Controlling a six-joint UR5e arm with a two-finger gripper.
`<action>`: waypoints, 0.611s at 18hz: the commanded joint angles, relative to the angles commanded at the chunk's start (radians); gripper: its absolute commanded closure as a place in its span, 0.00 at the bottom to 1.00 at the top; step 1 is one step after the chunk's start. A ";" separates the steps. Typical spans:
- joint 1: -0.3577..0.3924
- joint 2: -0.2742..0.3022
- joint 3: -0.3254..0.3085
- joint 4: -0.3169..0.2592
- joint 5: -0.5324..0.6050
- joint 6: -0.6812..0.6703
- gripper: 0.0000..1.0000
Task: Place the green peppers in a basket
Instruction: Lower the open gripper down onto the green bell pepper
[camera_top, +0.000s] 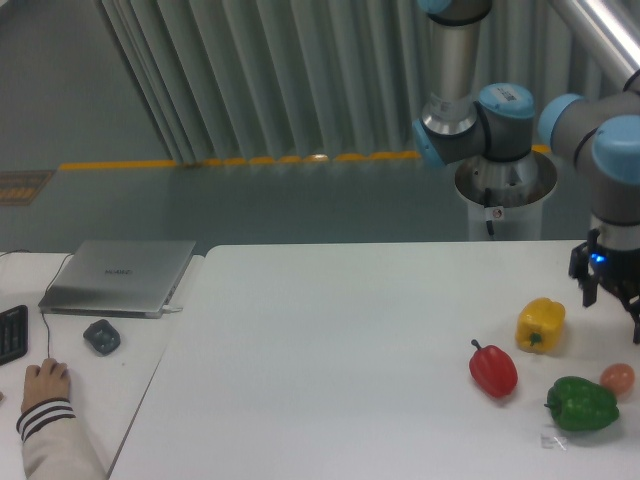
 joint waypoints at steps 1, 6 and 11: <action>-0.002 -0.014 0.012 0.012 0.002 0.064 0.00; -0.006 -0.040 0.011 0.012 0.095 0.376 0.00; -0.025 -0.080 0.014 0.016 0.135 0.428 0.00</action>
